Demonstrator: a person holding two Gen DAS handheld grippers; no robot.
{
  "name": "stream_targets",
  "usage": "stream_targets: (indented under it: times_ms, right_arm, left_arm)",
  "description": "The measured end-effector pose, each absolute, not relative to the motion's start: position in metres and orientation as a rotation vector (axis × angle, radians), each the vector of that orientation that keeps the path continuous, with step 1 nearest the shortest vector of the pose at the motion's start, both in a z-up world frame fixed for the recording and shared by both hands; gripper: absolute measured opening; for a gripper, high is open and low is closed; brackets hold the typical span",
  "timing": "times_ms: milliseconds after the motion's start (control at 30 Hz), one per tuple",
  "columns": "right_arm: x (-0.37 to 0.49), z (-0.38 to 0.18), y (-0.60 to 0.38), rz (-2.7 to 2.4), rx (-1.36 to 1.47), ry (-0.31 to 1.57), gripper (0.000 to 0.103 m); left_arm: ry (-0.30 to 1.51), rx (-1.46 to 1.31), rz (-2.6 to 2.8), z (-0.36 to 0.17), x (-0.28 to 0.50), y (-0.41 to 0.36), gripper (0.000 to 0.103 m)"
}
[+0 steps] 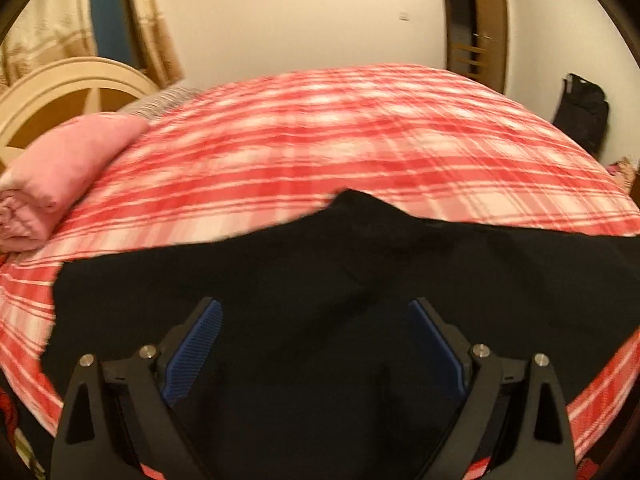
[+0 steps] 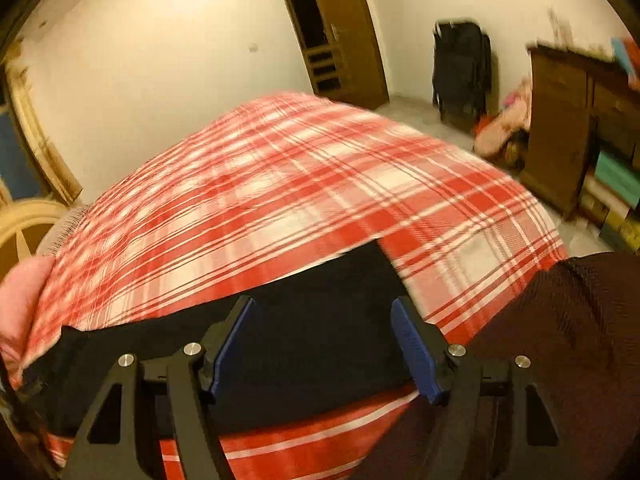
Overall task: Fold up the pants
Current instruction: 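Grasp the pants edge with the right gripper and lift it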
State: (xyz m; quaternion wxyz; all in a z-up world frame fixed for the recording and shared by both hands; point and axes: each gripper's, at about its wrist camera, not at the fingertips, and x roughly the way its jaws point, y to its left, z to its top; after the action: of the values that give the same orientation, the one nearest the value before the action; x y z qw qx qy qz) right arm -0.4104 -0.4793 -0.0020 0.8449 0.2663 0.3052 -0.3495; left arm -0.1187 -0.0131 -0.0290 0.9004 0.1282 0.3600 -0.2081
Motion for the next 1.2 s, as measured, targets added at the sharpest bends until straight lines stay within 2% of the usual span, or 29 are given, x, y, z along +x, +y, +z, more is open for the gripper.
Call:
stream_targets:
  times_ms: [133, 367, 467, 500, 533, 567, 600, 700, 833, 1000, 1200]
  right_arm:
    - [-0.404, -0.032, -0.511, -0.744, 0.581, 0.761, 0.063]
    - [-0.373, -0.075, -0.519, -0.732, 0.516, 0.929, 0.063]
    - [-0.374, -0.077, -0.509, -0.728, 0.458, 0.94, 0.062]
    - [-0.375, -0.076, -0.507, -0.707, 0.458, 0.946, 0.051]
    - [-0.377, -0.074, -0.504, -0.682, 0.451, 0.95, 0.029]
    - [-0.379, -0.073, -0.502, -0.67, 0.455, 0.952, 0.018]
    - [-0.383, -0.071, -0.501, -0.657, 0.477, 0.947, 0.011]
    - [-0.388, -0.061, -0.495, -0.646, 0.491, 0.903, 0.008]
    - [-0.393, -0.014, -0.484, -0.684, 0.47, 0.748, 0.008]
    - [-0.363, 0.022, -0.463, -0.722, 0.32, 0.771, 0.008]
    - [-0.311, 0.051, -0.373, -0.503, 0.205, 0.753, 0.008]
  left_arm:
    - [0.793, 0.28, -0.451, -0.041, -0.125, -0.03, 0.096]
    - [0.826, 0.304, -0.435, -0.052, -0.129, -0.044, 0.096]
    - [0.837, 0.297, -0.433, -0.055, -0.129, -0.047, 0.096]
    - [0.841, 0.298, -0.43, -0.057, -0.129, -0.048, 0.096]
    - [0.85, 0.299, -0.429, -0.059, -0.129, -0.05, 0.096]
    - [0.857, 0.299, -0.43, -0.061, -0.129, -0.051, 0.096]
    - [0.862, 0.298, -0.433, -0.062, -0.129, -0.051, 0.096]
    - [0.859, 0.282, -0.448, -0.059, -0.13, -0.049, 0.096]
    - [0.819, 0.227, -0.476, -0.044, -0.132, -0.038, 0.096]
    - [0.76, 0.188, -0.464, -0.024, -0.127, -0.021, 0.096]
    - [0.76, 0.152, -0.444, -0.025, -0.118, 0.0, 0.096]
